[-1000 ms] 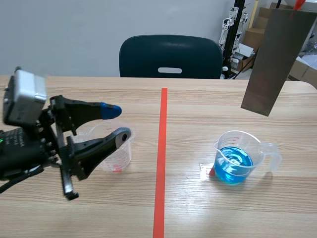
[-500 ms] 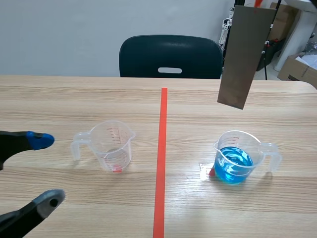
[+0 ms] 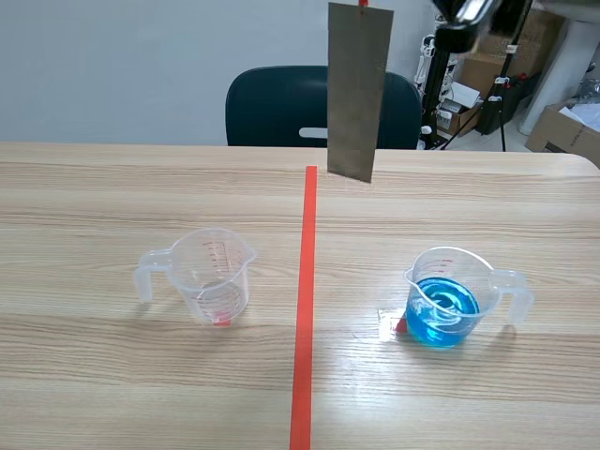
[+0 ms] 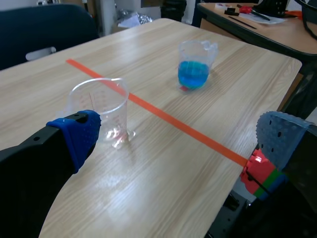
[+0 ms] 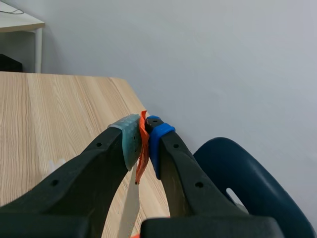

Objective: Do the redox reaction experiment. move the plate over the left beaker

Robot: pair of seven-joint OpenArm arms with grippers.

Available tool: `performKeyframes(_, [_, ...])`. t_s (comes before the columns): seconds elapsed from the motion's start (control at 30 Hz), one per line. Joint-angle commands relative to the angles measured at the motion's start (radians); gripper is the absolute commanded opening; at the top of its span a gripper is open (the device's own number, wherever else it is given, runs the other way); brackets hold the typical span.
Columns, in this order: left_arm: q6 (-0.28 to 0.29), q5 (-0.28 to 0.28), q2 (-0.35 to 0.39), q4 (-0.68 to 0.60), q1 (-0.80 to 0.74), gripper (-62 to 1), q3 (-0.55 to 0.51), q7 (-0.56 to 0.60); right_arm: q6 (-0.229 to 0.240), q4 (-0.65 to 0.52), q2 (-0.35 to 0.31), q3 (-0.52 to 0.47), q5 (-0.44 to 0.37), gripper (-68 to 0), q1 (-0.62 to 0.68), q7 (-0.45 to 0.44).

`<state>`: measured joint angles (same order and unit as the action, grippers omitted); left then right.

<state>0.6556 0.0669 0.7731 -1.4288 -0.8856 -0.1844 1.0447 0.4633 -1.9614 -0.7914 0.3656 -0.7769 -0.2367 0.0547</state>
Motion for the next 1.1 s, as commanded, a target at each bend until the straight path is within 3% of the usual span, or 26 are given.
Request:
performKeyframes(0.0, [-0.003, 0.037, -0.002, -0.014, -0.023, 1.4, -0.015, 0.015, -0.017, 0.019, 0.013, 0.018, -0.011, -67.1, -0.056, -0.014])
performKeyframes(0.1, [-0.009, 0.06, -0.002, -0.014, -0.076, 1.4, -0.045, 0.023, -0.038, 0.059, 0.042, 0.101, -0.004, -67.1, -0.139, -0.014])
performKeyframes(0.23, [-0.07, 0.112, -0.003, -0.014, -0.151, 1.4, -0.076, 0.105, -0.057, 0.108, 0.081, 0.204, -0.004, -67.1, -0.242, -0.012])
performKeyframes(0.43, [-0.113, 0.131, -0.011, -0.014, -0.253, 1.4, -0.126, 0.192, -0.092, 0.167, 0.144, 0.353, -0.005, -67.1, -0.385, -0.011])
performKeyframes(0.63, [-0.22, 0.132, -0.04, -0.014, -0.333, 1.4, -0.159, 0.227, -0.128, 0.237, 0.225, 0.488, -0.016, -67.1, -0.5, -0.001])
performKeyframes(0.93, [-0.231, 0.132, -0.059, -0.014, -0.407, 1.4, -0.166, 0.272, -0.174, 0.28, 0.285, 0.635, -0.059, -67.1, -0.63, -0.014])
performKeyframes(1.07, [-0.281, 0.131, -0.08, -0.014, -0.431, 1.4, -0.166, 0.306, -0.18, 0.281, 0.306, 0.662, -0.096, -67.1, -0.659, -0.004])
